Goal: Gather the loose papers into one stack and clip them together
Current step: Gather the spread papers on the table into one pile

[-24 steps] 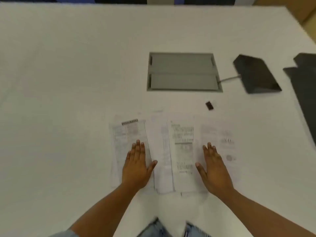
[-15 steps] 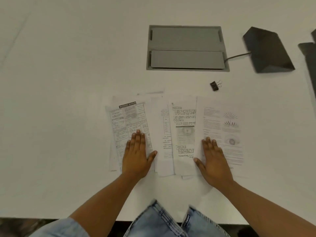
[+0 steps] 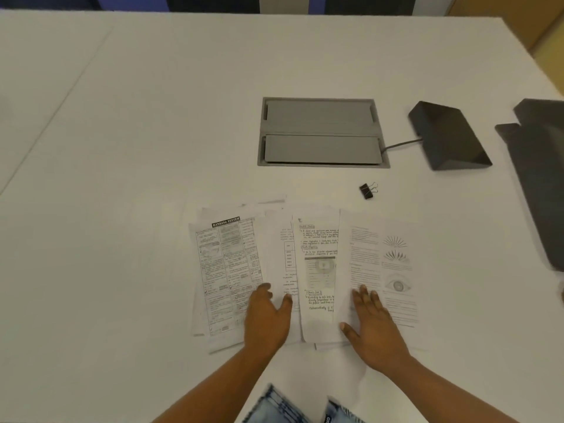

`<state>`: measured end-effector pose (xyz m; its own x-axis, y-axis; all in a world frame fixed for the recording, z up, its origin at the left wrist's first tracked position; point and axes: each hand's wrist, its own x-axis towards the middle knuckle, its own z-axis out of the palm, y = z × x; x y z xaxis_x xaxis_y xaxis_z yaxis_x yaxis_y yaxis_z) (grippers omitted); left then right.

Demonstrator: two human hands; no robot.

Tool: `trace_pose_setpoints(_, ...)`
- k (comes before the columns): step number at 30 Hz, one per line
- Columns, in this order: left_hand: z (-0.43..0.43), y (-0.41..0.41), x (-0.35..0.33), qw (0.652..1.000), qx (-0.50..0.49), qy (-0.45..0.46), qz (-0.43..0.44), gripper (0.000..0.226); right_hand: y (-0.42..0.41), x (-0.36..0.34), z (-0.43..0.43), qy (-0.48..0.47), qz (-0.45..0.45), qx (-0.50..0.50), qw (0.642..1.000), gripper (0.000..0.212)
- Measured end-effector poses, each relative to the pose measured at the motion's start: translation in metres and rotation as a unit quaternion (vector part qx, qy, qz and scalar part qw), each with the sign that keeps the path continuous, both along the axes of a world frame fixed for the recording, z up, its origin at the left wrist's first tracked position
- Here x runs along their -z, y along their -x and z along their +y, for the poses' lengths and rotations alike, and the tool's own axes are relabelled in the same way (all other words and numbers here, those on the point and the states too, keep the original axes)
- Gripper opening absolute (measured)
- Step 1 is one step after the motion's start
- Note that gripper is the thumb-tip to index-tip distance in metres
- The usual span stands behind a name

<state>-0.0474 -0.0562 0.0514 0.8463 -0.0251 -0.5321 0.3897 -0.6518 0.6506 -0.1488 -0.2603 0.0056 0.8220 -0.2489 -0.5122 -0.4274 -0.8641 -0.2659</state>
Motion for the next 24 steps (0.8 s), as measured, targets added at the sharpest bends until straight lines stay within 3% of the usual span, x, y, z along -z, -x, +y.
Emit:
trace_pose_setpoints(3, -0.022, 0.002, -0.008, 0.993, -0.012, 0.066, 0.095, 0.056, 0.001, -0.001, 0.0, -0.007, -0.004, -0.016, 1.0, 0.122)
trace_pose_setpoints(7, -0.045, -0.002, -0.007, 0.98, -0.073, 0.101, 0.153, 0.053, 0.004, -0.005, 0.006, -0.001, -0.001, -0.034, 0.999, 0.116)
trace_pose_setpoints(9, -0.051, -0.009, -0.003, 0.974, -0.088, 0.115, 0.177, 0.038, 0.006, -0.008, 0.008, 0.008, 0.005, -0.067, 0.998, 0.104)
trace_pose_setpoints(12, -0.052, -0.015, 0.001, 0.974, -0.043, 0.121, 0.186, 0.014, 0.011, -0.012, 0.016, 0.009, 0.003, -0.118, 0.993, 0.092)
trace_pose_setpoints(15, -0.048, -0.015, 0.004, 0.981, 0.02, 0.11, 0.162, 0.013, 0.014, -0.018, 0.025, -0.034, 0.002, -0.122, 0.992, 0.102)
trace_pose_setpoints(18, -0.043, -0.013, 0.003, 0.981, 0.026, 0.124, 0.144, 0.022, 0.012, -0.031, 0.021, -0.115, -0.029, -0.038, 0.992, 0.086)
trace_pose_setpoints(20, -0.037, -0.011, 0.004, 0.981, 0.01, 0.134, 0.14, 0.021, 0.009, -0.042, 0.01, -0.118, -0.091, 0.075, 0.986, 0.073)
trace_pose_setpoints(22, -0.029, -0.008, 0.003, 0.977, -0.013, 0.161, 0.137, 0.018, 0.004, -0.052, -0.008, -0.075, -0.146, 0.227, 0.96, 0.064)
trace_pose_setpoints(24, -0.02, -0.004, 0.002, 0.97, -0.039, 0.191, 0.145, 0.014, 0.001, -0.058, -0.027, -0.08, -0.121, 0.342, 0.928, 0.068)
